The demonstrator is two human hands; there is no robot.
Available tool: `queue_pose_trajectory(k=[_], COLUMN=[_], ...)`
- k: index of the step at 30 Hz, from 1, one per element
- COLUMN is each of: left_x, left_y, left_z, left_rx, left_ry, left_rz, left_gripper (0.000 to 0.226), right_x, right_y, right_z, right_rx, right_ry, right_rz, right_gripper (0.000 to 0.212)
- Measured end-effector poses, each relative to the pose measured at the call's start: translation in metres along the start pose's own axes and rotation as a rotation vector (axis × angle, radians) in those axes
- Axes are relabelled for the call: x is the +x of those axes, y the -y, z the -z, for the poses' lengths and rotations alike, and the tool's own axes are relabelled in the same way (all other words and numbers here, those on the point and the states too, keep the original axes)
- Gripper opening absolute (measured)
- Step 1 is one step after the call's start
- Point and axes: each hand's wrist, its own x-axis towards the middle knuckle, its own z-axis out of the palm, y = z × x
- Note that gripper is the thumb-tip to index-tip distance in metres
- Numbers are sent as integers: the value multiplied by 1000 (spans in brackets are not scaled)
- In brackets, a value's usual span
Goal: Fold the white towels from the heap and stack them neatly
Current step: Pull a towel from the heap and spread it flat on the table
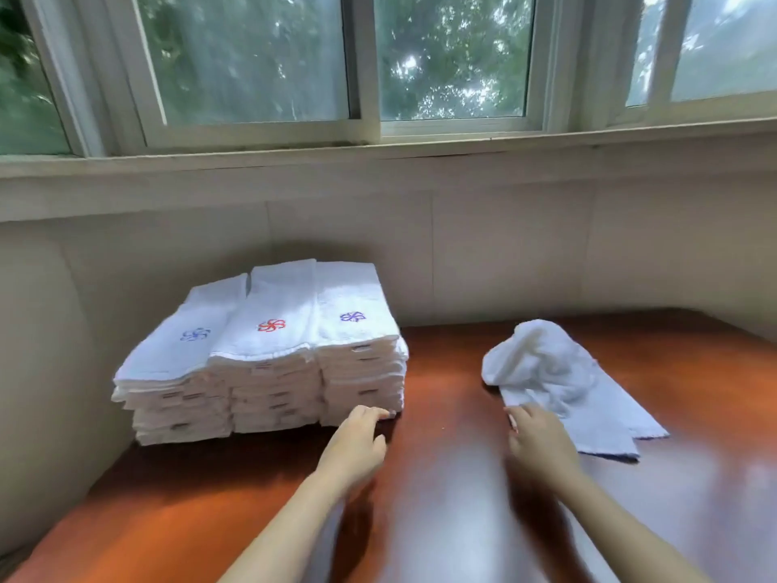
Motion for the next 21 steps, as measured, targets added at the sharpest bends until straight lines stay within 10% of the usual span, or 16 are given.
queue_pose_trajectory(k=[8, 12, 21], left_x=[46, 57, 56], left_y=[-134, -172, -170], left_z=[-138, -173, -173], left_rx=[32, 124, 321], left_ry=[257, 17, 146], left_rz=[-262, -412, -187], left_gripper=[46, 33, 31], right_x=[-20, -16, -54], right_y=[-103, -112, -105], right_z=[2, -2, -5], right_rx=[-157, -69, 82], right_ry=[60, 81, 67], right_rz=[-140, -174, -116], right_gripper=[11, 31, 9])
